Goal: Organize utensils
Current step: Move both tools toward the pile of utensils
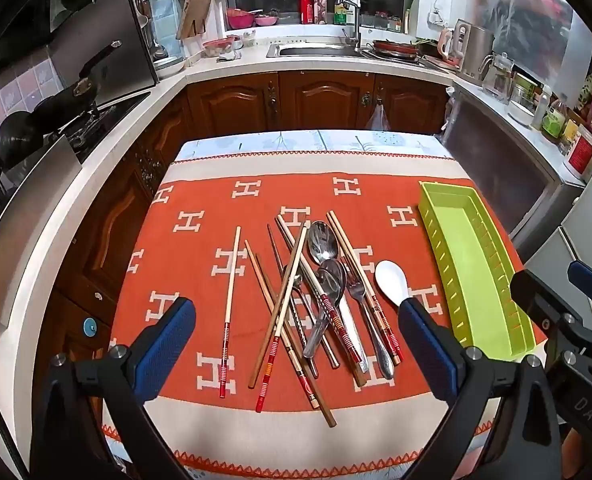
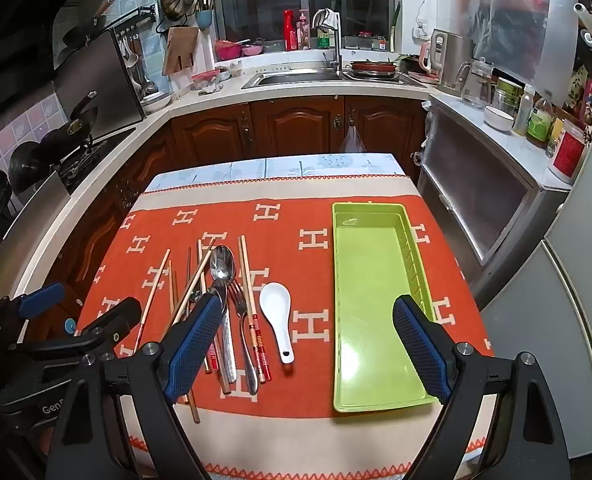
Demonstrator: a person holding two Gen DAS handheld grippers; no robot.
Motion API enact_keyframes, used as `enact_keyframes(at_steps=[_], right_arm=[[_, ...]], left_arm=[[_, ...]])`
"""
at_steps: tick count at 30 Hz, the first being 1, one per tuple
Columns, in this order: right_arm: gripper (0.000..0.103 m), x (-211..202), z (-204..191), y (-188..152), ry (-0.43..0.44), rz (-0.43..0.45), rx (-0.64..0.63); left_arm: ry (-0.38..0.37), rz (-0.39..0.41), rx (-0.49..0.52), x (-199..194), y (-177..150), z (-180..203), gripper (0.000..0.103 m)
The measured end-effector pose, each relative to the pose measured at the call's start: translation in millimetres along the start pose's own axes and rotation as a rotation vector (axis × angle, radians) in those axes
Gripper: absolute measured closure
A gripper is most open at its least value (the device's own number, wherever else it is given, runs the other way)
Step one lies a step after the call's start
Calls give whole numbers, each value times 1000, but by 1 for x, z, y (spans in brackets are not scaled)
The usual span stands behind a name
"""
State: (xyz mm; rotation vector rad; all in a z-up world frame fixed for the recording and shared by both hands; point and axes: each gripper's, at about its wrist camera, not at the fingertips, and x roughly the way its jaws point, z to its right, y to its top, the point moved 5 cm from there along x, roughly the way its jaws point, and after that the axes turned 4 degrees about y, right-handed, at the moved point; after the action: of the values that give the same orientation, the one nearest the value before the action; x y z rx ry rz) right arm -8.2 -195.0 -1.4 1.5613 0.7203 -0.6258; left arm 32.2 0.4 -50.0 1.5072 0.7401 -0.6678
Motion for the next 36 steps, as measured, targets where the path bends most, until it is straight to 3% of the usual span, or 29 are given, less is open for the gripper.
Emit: enact_keyframes(at_steps=[24,30,36], right_arm=[[14,6,-4,2,-13,-7,-13],[14,10,-4,1,-3,-11,-30],[14,22,-9,28,17,-1,-69]], left_arm=[[-36,-78,-12,16,-1,-1,2],[-92,-109,-19,24,3,-6,2],[-64,-87,-9,36,26,-30,2]])
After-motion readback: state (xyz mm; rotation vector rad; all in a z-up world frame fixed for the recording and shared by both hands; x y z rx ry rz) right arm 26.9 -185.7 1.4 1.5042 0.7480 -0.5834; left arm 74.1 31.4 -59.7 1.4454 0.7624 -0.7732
